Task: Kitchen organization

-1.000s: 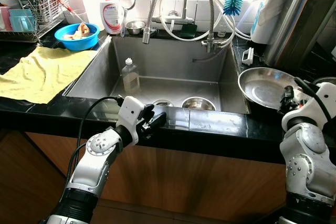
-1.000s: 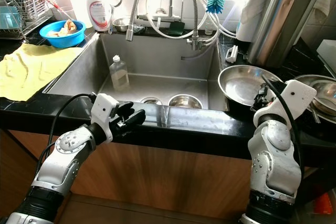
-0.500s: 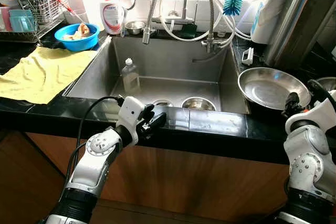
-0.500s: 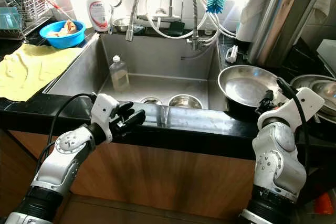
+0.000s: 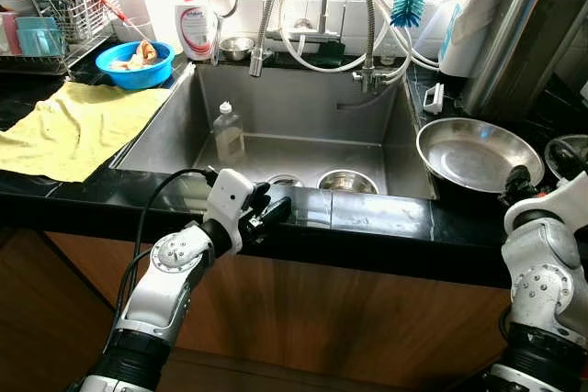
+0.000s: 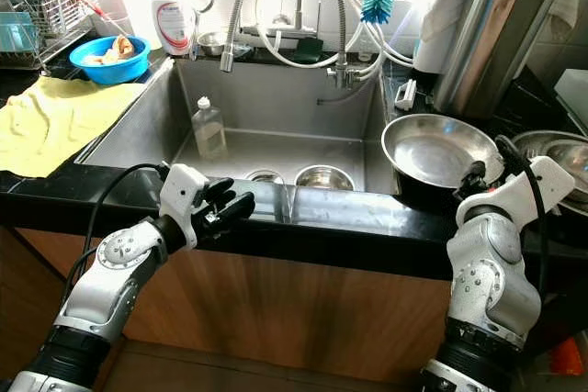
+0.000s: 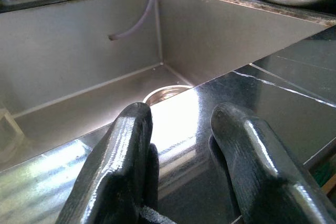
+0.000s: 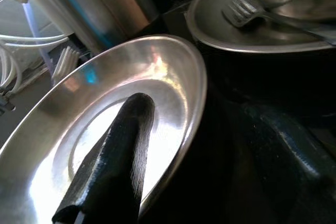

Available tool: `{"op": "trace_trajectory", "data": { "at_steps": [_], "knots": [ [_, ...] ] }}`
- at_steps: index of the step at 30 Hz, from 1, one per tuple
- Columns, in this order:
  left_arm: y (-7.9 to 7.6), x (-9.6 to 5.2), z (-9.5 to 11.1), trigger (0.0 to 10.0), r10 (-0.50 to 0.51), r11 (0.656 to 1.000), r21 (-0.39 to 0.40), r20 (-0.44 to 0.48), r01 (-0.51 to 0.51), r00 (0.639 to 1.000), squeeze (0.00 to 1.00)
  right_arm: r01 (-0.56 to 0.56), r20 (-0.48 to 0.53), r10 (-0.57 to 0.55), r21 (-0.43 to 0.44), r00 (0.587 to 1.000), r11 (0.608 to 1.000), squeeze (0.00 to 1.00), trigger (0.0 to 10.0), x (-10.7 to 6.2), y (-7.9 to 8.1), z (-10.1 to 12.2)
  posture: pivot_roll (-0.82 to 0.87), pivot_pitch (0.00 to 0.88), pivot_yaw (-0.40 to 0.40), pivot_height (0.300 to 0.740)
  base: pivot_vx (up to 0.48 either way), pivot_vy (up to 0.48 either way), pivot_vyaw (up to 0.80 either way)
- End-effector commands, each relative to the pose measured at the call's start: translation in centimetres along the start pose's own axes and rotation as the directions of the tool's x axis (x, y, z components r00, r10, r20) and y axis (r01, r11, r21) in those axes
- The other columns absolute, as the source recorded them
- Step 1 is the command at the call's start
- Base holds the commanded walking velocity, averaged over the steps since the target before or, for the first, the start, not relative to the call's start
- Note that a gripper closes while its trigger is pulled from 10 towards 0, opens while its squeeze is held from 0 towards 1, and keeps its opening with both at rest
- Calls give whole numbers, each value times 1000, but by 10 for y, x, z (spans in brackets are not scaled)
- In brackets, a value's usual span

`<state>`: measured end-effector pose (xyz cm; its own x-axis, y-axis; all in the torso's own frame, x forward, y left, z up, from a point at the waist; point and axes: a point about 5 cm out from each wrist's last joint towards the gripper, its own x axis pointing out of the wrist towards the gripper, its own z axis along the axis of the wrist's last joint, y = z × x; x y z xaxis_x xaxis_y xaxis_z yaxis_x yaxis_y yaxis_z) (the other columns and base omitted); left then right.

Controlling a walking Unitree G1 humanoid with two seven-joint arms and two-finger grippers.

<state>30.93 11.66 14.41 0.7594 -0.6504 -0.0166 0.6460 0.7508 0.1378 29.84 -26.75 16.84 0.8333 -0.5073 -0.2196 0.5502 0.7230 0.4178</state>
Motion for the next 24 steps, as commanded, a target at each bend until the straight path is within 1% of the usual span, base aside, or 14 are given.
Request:
{"op": "trace_trajectory", "data": {
  "at_steps": [1, 6, 10, 13, 17, 24],
  "knots": [
    [0, -3, -10, 10000, -3, 1000, 12, -61, 3, 998, 0, 7, 5, -7, 12, 1000, 1000, 0, 10000, 2, 0, 3, -111, 0, -17, 740, 0, 0, 0],
    [0, -3, -10, 10000, -2, 1000, 14, -61, 3, 998, 0, 35, -15, -35, 31, 999, 999, 0, 10000, 7, -6, 2, -111, 0, -16, 740, 0, 0, 0],
    [0, -3, -10, 10000, -2, 1000, 16, -60, 3, 998, 0, 33, -21, -32, 23, 999, 999, 0, 10000, 9, -6, 2, -111, 0, -16, 740, 0, 0, 0],
    [0, -3, -10, 10000, -3, 1000, 15, -60, 4, 998, 0, 35, -38, -35, -4, 999, 999, 0, 10000, 12, -7, -1, -110, 0, -15, 740, 0, 0, 0],
    [1, -3, -9, 10000, 1, 1000, 18, -60, 0, 998, 0, -6, -59, 3, -51, 998, 999, 0, 10000, 15, 0, -4, -108, 0, -15, 740, 0, 0, 0],
    [2, -3, -9, 10000, 6, 1000, 30, -60, -4, 998, 0, -31, -62, 28, -44, 998, 999, 0, 10000, 18, 8, -3, -105, 0, -17, 740, 0, 0, 0]
  ]
}}
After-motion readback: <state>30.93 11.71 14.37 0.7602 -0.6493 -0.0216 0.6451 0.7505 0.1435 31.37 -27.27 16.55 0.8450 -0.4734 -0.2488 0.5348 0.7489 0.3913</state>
